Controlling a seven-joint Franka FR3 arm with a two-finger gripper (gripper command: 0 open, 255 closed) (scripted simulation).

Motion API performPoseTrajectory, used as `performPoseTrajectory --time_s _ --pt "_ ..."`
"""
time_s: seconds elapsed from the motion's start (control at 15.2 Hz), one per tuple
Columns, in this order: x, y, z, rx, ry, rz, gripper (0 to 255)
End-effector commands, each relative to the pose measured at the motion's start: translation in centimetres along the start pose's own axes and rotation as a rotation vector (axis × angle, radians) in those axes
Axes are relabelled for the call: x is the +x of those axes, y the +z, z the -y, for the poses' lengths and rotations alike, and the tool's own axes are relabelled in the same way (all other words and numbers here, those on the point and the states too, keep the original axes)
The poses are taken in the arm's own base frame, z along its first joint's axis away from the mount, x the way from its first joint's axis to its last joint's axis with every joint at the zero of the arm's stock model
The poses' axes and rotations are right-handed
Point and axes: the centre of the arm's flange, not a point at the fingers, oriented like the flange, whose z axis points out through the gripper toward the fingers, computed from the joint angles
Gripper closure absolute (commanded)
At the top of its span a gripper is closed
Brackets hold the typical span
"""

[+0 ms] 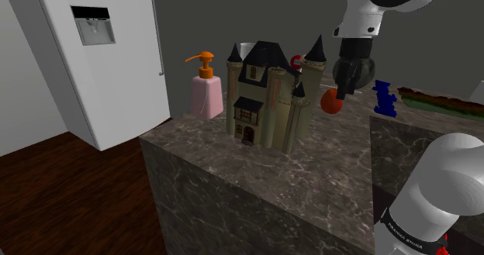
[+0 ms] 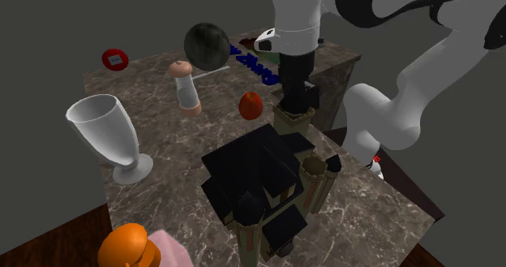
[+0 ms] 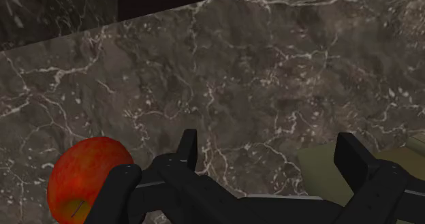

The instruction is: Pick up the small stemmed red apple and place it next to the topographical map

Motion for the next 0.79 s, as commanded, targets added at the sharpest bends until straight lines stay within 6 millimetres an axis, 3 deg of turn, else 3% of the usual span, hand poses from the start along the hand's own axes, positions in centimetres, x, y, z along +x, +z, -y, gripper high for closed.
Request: performPoseTrajectory --time_s 0.0,0.73 --pt "0.0 0.0 0.0 0.0 0.0 0.0 0" --pt "4.1 -0.5 -13.0 -0.042 -0.323 -0.075 0"
